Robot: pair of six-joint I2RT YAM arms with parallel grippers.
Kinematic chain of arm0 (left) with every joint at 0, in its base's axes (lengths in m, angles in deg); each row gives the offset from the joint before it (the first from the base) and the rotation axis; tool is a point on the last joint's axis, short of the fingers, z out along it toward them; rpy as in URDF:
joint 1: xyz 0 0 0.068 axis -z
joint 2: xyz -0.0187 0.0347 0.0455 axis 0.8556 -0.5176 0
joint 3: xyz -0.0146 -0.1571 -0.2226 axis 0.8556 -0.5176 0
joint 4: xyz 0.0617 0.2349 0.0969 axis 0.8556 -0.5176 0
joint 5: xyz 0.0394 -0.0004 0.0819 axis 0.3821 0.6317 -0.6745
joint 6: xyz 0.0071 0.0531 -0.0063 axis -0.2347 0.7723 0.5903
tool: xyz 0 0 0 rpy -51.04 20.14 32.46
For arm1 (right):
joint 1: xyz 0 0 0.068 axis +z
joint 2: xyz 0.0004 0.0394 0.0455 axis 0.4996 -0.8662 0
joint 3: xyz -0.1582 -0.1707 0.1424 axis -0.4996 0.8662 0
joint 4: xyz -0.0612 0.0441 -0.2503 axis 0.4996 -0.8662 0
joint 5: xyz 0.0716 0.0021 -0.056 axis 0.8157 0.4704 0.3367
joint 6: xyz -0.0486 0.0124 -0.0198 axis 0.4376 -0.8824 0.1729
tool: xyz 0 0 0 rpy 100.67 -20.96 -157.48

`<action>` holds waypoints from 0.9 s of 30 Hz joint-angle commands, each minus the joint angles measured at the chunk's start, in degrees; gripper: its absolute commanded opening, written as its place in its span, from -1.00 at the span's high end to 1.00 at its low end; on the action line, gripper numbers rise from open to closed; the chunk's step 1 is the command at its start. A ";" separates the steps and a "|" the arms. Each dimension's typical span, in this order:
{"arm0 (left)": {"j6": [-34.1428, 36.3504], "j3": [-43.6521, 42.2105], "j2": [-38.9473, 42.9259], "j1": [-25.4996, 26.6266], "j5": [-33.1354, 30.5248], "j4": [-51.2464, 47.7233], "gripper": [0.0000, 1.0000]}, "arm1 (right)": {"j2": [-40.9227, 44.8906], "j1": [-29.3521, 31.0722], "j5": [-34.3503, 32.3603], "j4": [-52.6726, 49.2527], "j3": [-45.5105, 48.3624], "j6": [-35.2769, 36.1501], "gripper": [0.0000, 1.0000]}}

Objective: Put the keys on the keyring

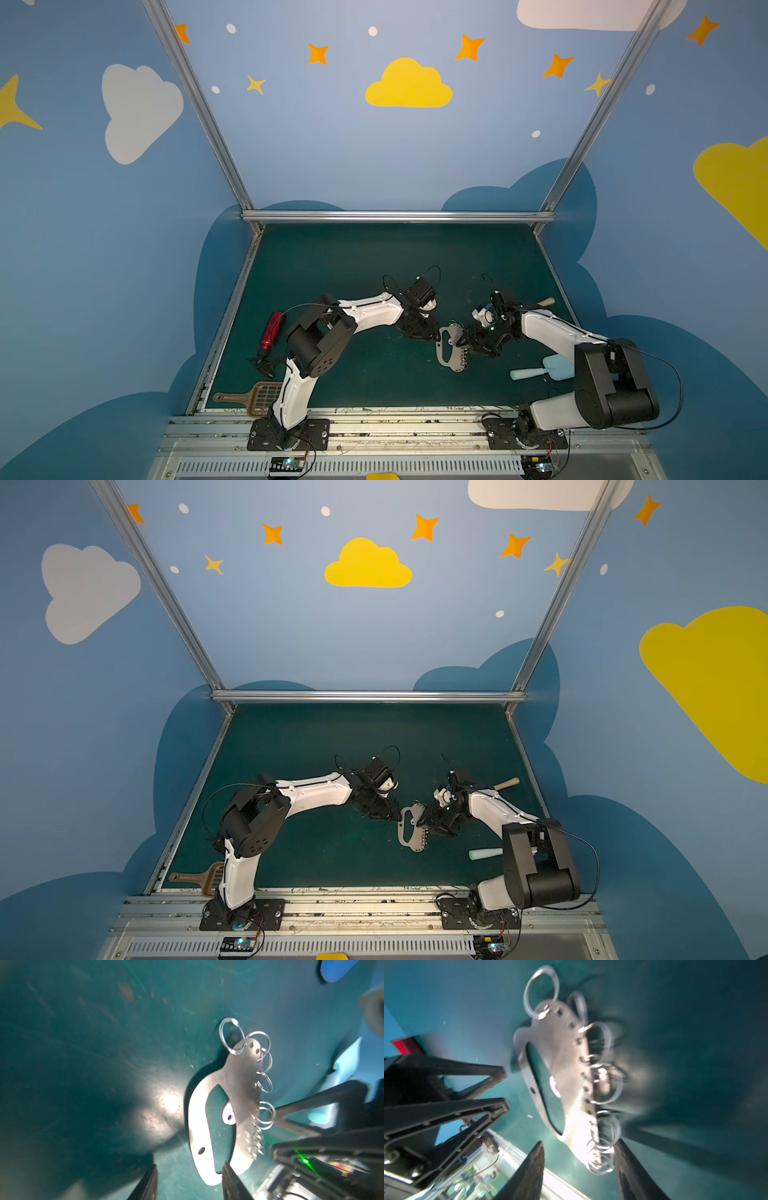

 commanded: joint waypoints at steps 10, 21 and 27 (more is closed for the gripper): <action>4.85 7.23 -0.47 5.85 -6.33 -5.94 0.01 | -5.31 -4.85 2.19 -2.00 -5.60 5.21 0.03; 2.04 3.66 -0.70 5.94 -5.23 -0.51 0.02 | -10.99 -4.59 4.54 1.22 -7.51 4.69 0.21; 1.79 3.11 0.18 5.94 -5.96 -0.22 0.01 | -12.33 -4.35 4.27 2.78 -7.74 2.83 0.33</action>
